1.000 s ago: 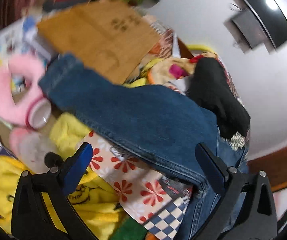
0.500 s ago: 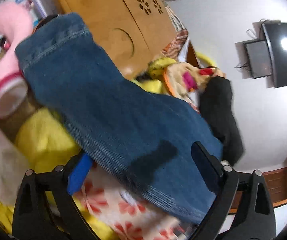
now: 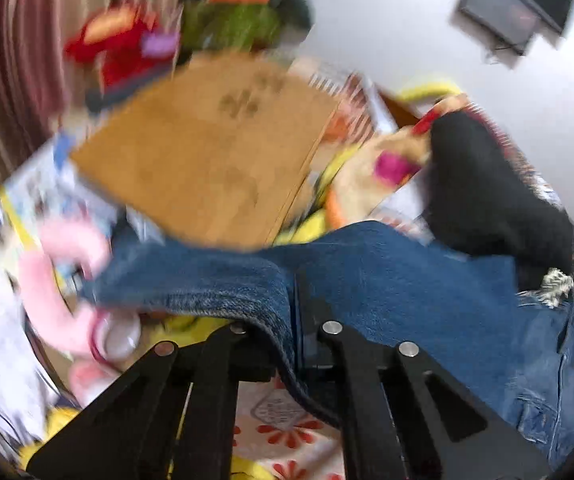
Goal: Fold large clothes
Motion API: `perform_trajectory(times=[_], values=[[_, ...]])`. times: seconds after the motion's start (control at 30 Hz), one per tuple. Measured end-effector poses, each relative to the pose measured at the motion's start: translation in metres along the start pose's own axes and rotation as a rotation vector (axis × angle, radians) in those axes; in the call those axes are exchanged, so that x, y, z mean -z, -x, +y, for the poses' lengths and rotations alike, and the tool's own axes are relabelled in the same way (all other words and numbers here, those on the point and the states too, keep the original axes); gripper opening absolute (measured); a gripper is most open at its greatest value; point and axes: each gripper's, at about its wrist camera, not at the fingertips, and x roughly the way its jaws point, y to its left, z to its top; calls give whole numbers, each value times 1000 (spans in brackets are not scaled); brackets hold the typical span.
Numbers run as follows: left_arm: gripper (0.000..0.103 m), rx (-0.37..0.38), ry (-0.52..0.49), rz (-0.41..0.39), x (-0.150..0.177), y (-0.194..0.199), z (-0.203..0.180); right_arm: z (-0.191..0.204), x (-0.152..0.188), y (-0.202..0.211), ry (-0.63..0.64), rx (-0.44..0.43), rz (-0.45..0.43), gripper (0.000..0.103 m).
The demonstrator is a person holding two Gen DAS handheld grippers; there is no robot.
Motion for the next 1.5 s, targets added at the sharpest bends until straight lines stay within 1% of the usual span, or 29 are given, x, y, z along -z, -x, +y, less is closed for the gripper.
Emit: perform_trajectory(times=[0.07, 0.1, 0.23, 0.3, 0.37, 0.4, 0.47, 0.53, 0.6, 0.63, 0.77, 0.87, 0.9, 0.93, 0.97, 1.0, 1.07, 1.13, 1.23, 1.33, 1.43, 1.5], values=[[5, 31, -51, -76, -14, 31, -22, -2, 1, 4, 8, 9, -9, 102], [5, 61, -78, -104, -19, 46, -34, -3, 2, 6, 12, 14, -15, 102], [5, 173, -180, -177, -31, 92, -84, -9, 2, 11, 42, 30, -40, 102], [5, 213, -244, -209, -30, 114, -115, -12, 4, 13, 56, 32, -43, 102], [5, 273, -293, -223, -27, 132, -146, -16, 5, 12, 72, 40, -42, 102], [5, 314, -316, -217, -24, 138, -165, -19, 6, 11, 79, 42, -41, 102], [5, 363, -345, -201, -16, 143, -194, -24, 8, 10, 88, 42, -36, 102], [5, 387, -385, -180, -5, 142, -222, -30, 10, 8, 92, 37, -30, 102], [5, 387, -430, -156, 9, 135, -249, -36, 12, 6, 95, 32, -19, 102], [5, 386, -455, -129, 18, 129, -265, -40, 13, 3, 95, 30, -11, 102], [5, 389, -543, 3, 61, 101, -308, -51, 18, -1, 93, 21, 14, 102], [6, 374, -627, 91, 100, 82, -329, -60, 23, -2, 77, 13, 27, 102], [7, 370, -650, 116, 110, 78, -334, -63, 24, -4, 67, 8, 36, 102], [11, 367, -677, 147, 123, 75, -338, -65, 25, -5, 60, 3, 42, 102], [17, 366, -693, 165, 134, 75, -340, -67, 26, -6, 51, -5, 52, 102], [22, 367, -705, 182, 143, 72, -341, -68, 27, -7, 46, -10, 60, 102], [44, 372, -721, 226, 159, 68, -338, -70, 28, -9, 37, -19, 76, 102], [52, 378, -730, 268, 170, 66, -335, -68, 28, -10, 37, -24, 90, 102], [57, 373, -756, 320, 180, 67, -326, -63, 25, -8, 39, -36, 96, 102], [59, 389, -742, 322, 178, 76, -313, -51, 19, -2, 59, -45, 83, 102], [60, 418, -694, 299, 164, 90, -294, -35, 14, 1, 100, -39, 65, 102], [61, 435, -660, 255, 149, 102, -278, -19, 9, 2, 140, -31, 49, 102]])
